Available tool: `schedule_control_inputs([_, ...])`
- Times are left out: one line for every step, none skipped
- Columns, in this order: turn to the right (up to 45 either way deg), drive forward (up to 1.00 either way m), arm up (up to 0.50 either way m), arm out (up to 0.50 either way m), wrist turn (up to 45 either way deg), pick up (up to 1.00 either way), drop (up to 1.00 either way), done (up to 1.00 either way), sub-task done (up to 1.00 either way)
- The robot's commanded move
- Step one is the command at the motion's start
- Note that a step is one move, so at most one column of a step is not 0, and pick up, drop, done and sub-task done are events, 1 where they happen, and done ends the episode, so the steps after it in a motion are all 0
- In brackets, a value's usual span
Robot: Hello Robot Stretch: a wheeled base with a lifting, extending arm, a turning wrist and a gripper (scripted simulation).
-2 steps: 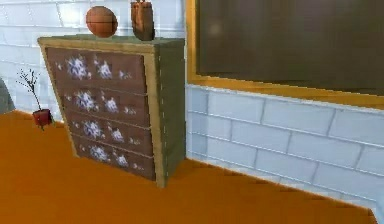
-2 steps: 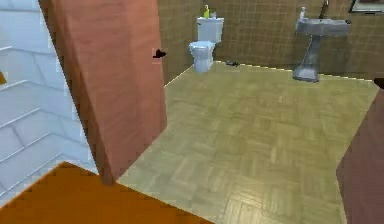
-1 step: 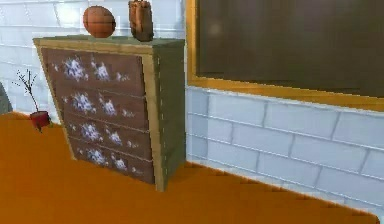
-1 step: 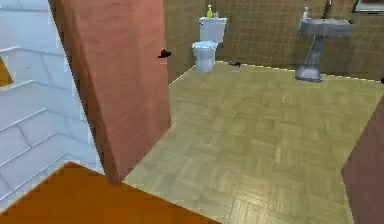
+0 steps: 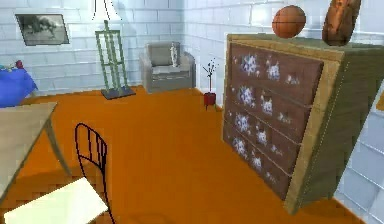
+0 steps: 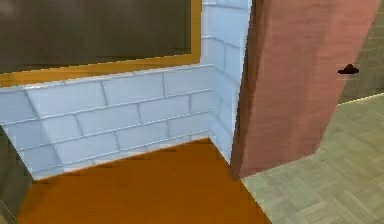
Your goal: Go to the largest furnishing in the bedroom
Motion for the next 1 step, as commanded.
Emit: schedule_control_inputs([-45.0,0.00,0.00,0.00,0.0,0.00,0.00,0.00,0.00])
